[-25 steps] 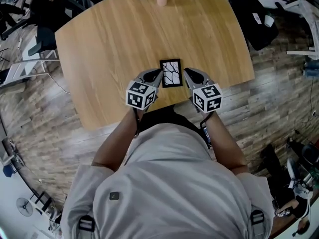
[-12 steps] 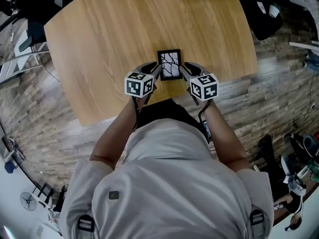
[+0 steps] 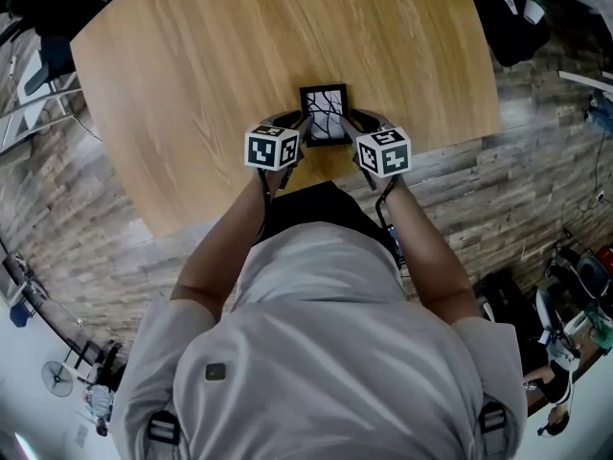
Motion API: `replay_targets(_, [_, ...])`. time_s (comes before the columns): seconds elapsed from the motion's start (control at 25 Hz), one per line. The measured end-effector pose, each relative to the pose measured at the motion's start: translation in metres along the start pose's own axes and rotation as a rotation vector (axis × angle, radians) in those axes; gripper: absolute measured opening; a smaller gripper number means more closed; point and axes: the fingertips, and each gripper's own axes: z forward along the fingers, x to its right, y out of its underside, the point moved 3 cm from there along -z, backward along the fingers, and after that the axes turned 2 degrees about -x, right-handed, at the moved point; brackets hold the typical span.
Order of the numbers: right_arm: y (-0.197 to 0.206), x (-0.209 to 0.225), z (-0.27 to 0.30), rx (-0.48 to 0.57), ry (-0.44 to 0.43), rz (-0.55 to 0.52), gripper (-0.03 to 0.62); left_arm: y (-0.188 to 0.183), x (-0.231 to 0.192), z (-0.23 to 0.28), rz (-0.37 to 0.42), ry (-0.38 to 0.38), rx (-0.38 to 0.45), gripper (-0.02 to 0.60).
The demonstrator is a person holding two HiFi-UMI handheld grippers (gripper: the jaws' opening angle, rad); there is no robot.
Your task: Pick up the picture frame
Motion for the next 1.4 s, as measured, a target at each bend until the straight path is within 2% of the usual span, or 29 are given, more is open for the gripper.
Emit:
replay_targets(0.28, [0.004,0.011,0.014,-0.038,0.023,0.02,0.11,0.007,-0.01,0.012,-0.043,-0.013,-0.038,0.127])
replay_targets(0.6, [0.009,0.014,0.028,-0.076,0.013,0.05,0.115,0.004,-0.01,0.016,-0.078,-0.007,-0.023,0.126])
replay_targets(0.72, [0.009,0.017,0.028,-0.075,0.02,0.057,0.107,0.004,-0.012,0.017,-0.083,-0.021,-0.018,0.101])
replay_targets(1.08, [0.007,0.018,0.027,-0.057,0.025,0.096,0.097,0.002,-0.011,0.017,-0.084,-0.014,-0.018,0.098])
replay_targets(1.4, [0.002,0.009,0.016,-0.024,0.031,0.085,0.094,-0.003,-0.007,0.005,-0.081,-0.019,0.026,0.091])
